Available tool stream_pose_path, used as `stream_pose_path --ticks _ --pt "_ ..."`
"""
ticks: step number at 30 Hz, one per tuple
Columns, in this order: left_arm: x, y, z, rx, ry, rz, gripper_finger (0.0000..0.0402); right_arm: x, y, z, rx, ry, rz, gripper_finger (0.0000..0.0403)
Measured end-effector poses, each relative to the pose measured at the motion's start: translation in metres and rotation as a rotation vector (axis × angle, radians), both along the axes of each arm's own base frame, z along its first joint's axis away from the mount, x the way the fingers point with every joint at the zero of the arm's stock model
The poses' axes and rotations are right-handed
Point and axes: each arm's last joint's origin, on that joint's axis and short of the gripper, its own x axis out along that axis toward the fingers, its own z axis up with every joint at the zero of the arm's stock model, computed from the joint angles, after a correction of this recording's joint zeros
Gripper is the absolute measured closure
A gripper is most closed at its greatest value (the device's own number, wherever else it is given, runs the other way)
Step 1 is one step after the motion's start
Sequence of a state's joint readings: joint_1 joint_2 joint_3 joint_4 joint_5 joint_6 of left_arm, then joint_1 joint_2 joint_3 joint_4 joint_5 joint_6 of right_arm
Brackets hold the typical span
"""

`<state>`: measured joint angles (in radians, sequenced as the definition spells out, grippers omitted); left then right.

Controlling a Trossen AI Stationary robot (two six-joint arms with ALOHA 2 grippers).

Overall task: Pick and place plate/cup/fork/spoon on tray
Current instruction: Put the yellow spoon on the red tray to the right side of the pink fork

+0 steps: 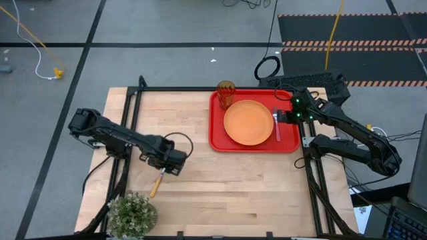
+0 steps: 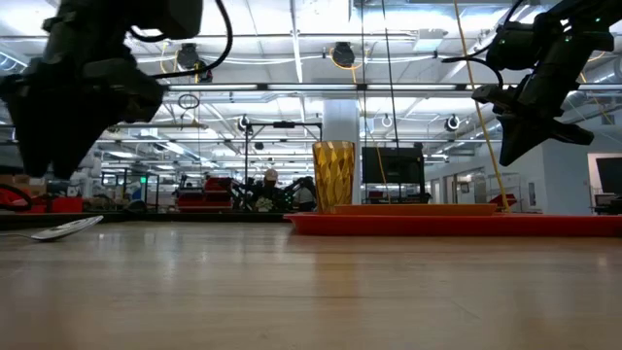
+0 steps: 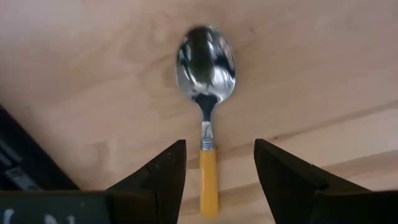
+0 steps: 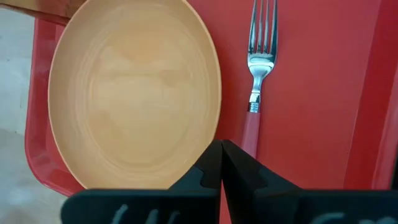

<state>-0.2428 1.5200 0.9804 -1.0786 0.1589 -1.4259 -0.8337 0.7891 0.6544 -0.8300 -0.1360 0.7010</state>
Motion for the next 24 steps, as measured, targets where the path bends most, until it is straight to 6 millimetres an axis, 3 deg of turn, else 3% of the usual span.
stream_pose_path --ticks 10,19,24 --pt "-0.013 -0.022 -0.022 0.028 -0.026 -0.069 0.021 0.001 0.0 0.001 -0.002 -0.017 0.026 0.0403" --pt "-0.025 -0.026 -0.054 0.018 -0.084 -0.044 0.0211 0.001 0.0 0.001 0.003 -0.021 0.025 0.0403" --pt "-0.028 -0.023 -0.059 0.036 -0.095 -0.026 0.0211 0.002 0.0 0.001 0.02 -0.039 0.033 0.0403"
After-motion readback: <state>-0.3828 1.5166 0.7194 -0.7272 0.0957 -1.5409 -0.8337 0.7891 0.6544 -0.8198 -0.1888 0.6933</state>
